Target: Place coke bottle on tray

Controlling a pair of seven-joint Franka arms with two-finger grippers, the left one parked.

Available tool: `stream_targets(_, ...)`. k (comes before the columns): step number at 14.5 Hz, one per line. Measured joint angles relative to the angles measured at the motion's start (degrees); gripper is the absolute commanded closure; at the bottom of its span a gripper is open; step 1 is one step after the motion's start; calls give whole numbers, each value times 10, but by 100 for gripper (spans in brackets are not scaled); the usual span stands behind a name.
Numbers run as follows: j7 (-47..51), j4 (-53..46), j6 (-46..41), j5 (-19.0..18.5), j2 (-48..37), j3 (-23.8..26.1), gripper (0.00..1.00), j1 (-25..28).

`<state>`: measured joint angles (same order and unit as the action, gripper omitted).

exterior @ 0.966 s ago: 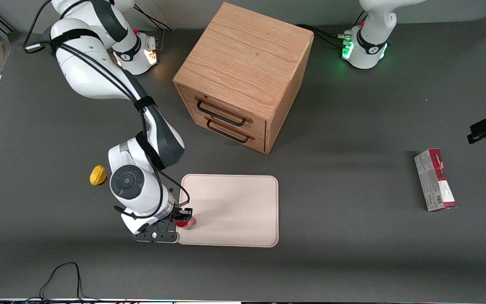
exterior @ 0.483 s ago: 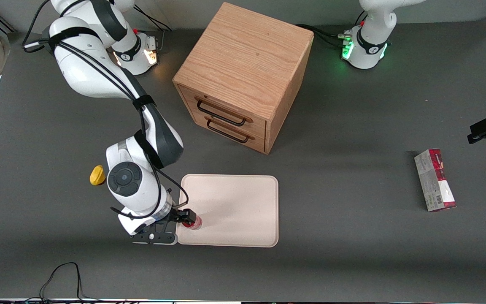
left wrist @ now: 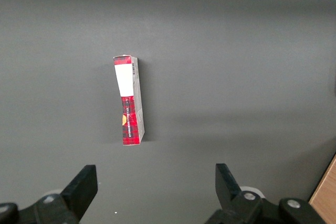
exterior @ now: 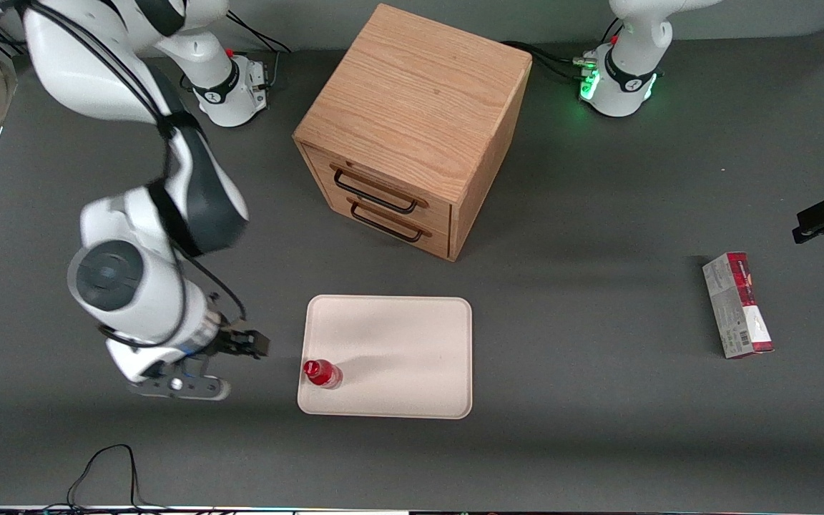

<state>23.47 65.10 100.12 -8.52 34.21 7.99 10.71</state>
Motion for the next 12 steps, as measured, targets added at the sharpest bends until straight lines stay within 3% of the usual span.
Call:
stream_targets(6,-102,211,-16,86,-204,-101,0,-7)
stream_targets(12,-124,313,-52,93,-345,-137,0,-13)
